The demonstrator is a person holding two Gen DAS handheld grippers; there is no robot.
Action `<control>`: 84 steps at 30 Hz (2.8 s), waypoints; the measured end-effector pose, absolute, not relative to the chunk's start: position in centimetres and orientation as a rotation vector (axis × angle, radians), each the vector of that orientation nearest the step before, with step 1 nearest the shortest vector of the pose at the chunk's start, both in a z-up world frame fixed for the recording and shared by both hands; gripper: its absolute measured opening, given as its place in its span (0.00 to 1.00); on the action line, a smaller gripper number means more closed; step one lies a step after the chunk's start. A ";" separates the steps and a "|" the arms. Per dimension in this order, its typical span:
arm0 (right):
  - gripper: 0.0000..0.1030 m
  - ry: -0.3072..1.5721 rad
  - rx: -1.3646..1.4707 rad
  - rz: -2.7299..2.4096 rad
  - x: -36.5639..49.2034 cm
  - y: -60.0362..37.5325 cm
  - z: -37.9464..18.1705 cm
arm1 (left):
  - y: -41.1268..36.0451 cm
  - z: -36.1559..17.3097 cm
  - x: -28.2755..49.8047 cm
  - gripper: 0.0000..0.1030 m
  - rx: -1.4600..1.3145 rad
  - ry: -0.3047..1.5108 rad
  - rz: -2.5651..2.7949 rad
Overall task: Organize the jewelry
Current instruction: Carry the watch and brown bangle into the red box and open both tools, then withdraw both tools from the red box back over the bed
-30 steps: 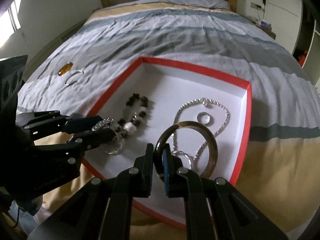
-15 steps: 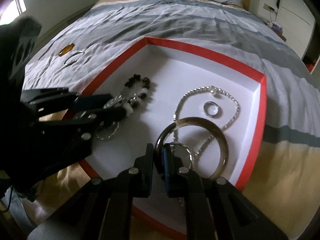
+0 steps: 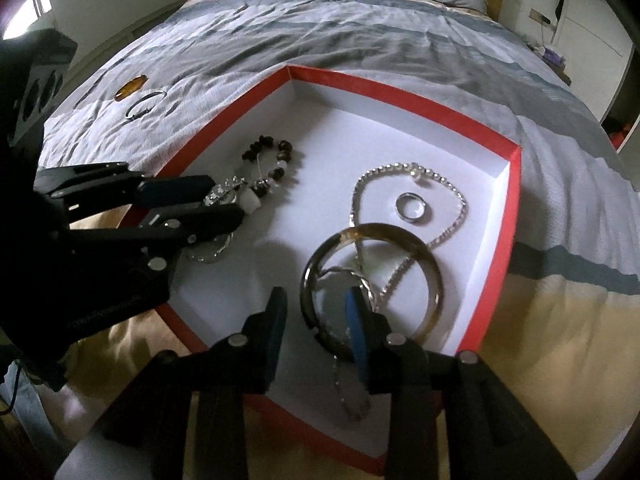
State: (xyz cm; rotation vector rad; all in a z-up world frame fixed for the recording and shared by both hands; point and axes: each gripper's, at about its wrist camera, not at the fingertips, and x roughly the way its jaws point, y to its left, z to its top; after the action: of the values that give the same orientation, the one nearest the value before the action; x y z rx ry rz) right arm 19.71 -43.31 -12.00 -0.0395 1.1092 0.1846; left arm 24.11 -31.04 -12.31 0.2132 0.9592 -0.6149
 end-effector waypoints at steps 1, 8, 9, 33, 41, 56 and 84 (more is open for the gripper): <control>0.29 1.109 -0.043 0.182 19.6 -43.3 -11.9 | -31.0 -12.2 24.0 0.37 0.213 0.958 -0.615; 0.31 1.094 -0.040 0.153 18.4 -43.1 -10.5 | -29.9 -10.6 22.9 0.47 0.195 0.939 -0.617; 0.32 1.089 -0.037 0.146 18.2 -43.1 -10.2 | -29.7 -10.2 22.6 0.48 0.193 0.934 -0.619; 0.37 0.955 0.015 0.034 9.1 -39.0 -1.6 | -20.1 -0.9 13.0 0.71 0.204 0.769 -0.480; 0.37 0.877 0.000 0.068 4.8 -34.6 1.9 | -15.7 2.1 8.6 0.77 0.198 0.710 -0.420; 0.38 0.765 -0.050 0.129 -1.6 -27.8 6.2 | -8.4 6.0 1.2 0.84 0.142 0.593 -0.344; 0.44 0.762 -0.012 0.208 4.6 -25.0 4.7 | 6.7 4.0 5.3 0.87 -0.048 0.664 -0.038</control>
State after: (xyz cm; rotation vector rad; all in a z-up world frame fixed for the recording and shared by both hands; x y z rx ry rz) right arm 4.65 -25.00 4.66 -0.0123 0.7619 0.2078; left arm 5.30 6.70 4.00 -0.0479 0.6641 -0.0382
